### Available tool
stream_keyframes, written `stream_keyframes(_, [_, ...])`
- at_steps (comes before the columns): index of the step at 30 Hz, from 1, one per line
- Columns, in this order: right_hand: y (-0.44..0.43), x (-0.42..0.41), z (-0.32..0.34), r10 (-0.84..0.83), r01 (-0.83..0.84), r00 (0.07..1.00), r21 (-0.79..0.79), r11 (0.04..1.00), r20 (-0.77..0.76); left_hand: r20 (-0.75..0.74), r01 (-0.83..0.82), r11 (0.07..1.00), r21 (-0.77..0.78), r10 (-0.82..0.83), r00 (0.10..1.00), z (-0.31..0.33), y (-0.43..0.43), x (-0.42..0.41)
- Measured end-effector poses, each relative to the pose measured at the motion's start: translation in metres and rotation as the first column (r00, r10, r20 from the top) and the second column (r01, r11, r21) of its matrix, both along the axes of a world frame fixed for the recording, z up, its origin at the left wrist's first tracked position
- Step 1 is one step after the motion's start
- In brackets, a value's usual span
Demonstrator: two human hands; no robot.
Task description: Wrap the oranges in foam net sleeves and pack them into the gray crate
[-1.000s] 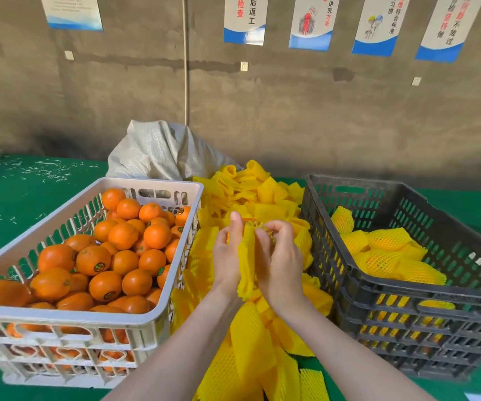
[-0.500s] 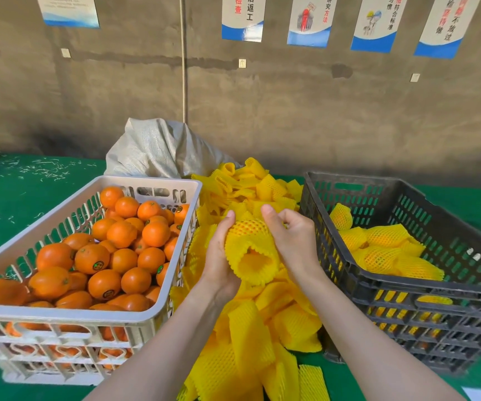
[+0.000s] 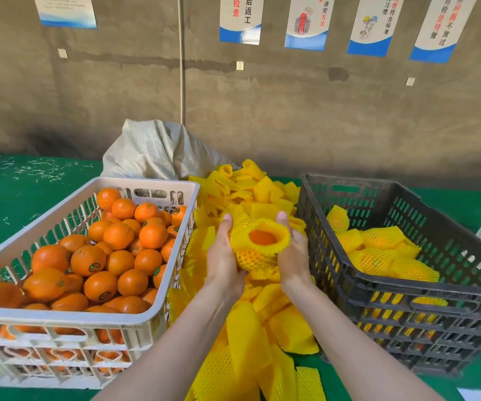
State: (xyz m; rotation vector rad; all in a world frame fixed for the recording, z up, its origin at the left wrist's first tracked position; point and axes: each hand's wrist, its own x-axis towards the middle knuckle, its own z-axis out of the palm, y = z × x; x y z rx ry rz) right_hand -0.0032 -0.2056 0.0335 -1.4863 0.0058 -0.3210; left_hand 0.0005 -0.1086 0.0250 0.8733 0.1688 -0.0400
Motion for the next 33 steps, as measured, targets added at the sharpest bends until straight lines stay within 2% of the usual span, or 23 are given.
stream_keyframes(3, [-0.001, 0.001, -0.010, 0.104, -0.103, 0.989, 0.020, 0.995, -0.108, 0.088, -0.234, 0.935, 0.265, 0.218, 0.972, 0.001, 0.006, 0.005])
stream_keyframes(5, [-0.002, 0.001, -0.015, 0.172, -0.158, 0.969, 0.092, 0.983, -0.179, 0.209, -0.332, 0.850, 0.408, 0.267, 0.941, 0.000, 0.011, 0.008])
stream_keyframes(9, [-0.006, 0.004, -0.010, 0.287, -0.216, 0.911, 0.248, 0.944, -0.296, 0.385, -0.443, 0.720, 0.534, 0.260, 0.886, -0.001, 0.016, 0.012])
stream_keyframes(12, [-0.002, 0.004, 0.002, 0.345, -0.261, 0.870, 0.264, 0.928, -0.351, 0.445, -0.446, 0.647, 0.618, 0.180, 0.877, 0.000, 0.014, 0.014])
stream_keyframes(14, [0.002, 0.005, 0.005, 0.272, -0.198, 0.903, 0.239, 0.951, -0.333, 0.438, -0.444, 0.655, 0.611, 0.188, 0.879, -0.002, 0.010, 0.012])
stream_keyframes(15, [0.002, 0.007, 0.004, 0.213, -0.151, 0.926, 0.212, 0.966, -0.313, 0.399, -0.424, 0.701, 0.573, 0.213, 0.892, -0.003, 0.006, 0.009])
stream_keyframes(17, [0.004, 0.011, -0.001, 0.094, -0.049, 0.958, 0.167, 0.985, -0.271, 0.240, -0.337, 0.829, 0.447, 0.252, 0.937, -0.009, -0.005, 0.007])
stream_keyframes(19, [0.010, 0.011, -0.006, -0.024, 0.057, 0.973, 0.138, 0.989, -0.231, 0.095, -0.293, 0.888, 0.355, 0.278, 0.956, -0.016, -0.016, 0.007])
stream_keyframes(21, [0.015, 0.010, -0.011, -0.138, 0.150, 0.975, 0.058, 0.987, -0.174, 0.018, -0.320, 0.876, 0.360, 0.337, 0.941, -0.021, -0.024, 0.009])
stream_keyframes(23, [0.016, 0.008, -0.012, -0.199, 0.199, 0.975, -0.010, 0.980, -0.094, 0.002, -0.380, 0.826, 0.417, 0.418, 0.909, -0.022, -0.026, 0.011])
stream_keyframes(25, [0.016, 0.008, -0.012, -0.193, 0.191, 0.978, -0.028, 0.981, -0.079, 0.007, -0.410, 0.777, 0.479, 0.463, 0.886, -0.020, -0.024, 0.012])
stream_keyframes(28, [0.010, 0.010, -0.009, -0.162, 0.173, 0.975, 0.064, 0.983, -0.153, 0.049, -0.429, 0.710, 0.558, 0.487, 0.872, -0.018, -0.018, 0.015])
stream_keyframes(31, [0.006, 0.014, -0.008, -0.042, 0.093, 0.968, 0.197, 0.976, -0.248, 0.128, -0.430, 0.743, 0.513, 0.430, 0.894, -0.019, -0.019, 0.014])
stream_keyframes(33, [0.004, 0.015, -0.009, 0.160, -0.058, 0.947, 0.341, 0.938, -0.279, 0.134, -0.433, 0.773, 0.463, 0.422, 0.897, -0.018, -0.019, 0.012])
